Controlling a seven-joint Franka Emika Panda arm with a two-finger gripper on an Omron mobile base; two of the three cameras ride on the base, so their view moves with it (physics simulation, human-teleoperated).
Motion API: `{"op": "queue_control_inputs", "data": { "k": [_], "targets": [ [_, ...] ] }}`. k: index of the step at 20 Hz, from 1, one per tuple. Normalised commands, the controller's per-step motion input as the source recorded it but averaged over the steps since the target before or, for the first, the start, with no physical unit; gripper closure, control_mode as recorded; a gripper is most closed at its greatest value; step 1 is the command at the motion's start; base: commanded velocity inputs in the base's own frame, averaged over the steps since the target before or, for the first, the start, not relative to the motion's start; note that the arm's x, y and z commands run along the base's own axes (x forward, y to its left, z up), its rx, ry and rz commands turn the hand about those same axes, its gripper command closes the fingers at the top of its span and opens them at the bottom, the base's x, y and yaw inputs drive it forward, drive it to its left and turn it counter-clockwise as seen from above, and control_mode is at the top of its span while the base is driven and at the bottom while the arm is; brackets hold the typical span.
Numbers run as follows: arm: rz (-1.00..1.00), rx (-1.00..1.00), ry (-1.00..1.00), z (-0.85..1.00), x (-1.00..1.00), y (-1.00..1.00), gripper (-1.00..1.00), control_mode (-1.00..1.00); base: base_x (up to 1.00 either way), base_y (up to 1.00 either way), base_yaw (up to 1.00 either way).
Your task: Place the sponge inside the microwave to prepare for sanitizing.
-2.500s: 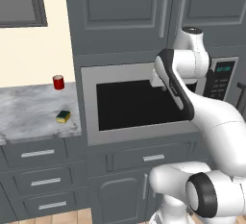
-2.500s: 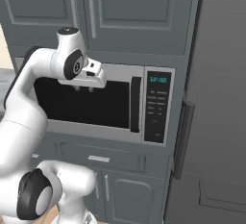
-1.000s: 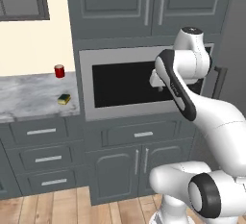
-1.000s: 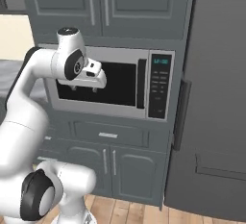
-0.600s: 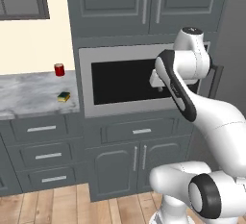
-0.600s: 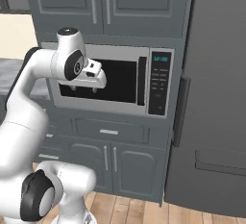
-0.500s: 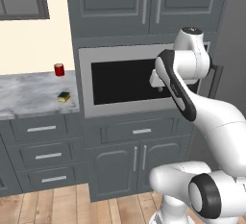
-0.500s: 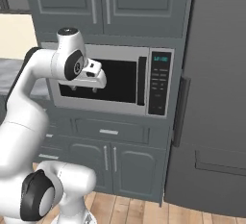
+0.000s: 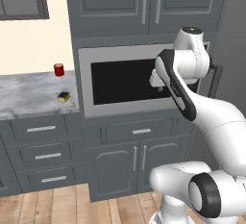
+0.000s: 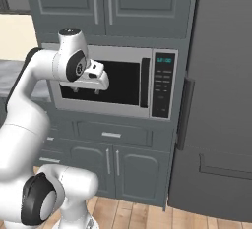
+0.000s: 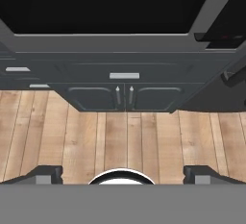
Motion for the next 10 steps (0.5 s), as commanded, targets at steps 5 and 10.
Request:
{"op": "queue_control_inputs", "data": {
  "k": [5, 10],
  "targets": [
    [0.0, 0.0, 0.0, 0.0, 0.0, 0.0, -1.0, 1.0, -0.39, -0.02, 0.0],
    [0.0, 0.0, 0.0, 0.0, 0.0, 0.0, -1.0, 1.0, -0.01, 0.0, 0.0]
  ]
}}
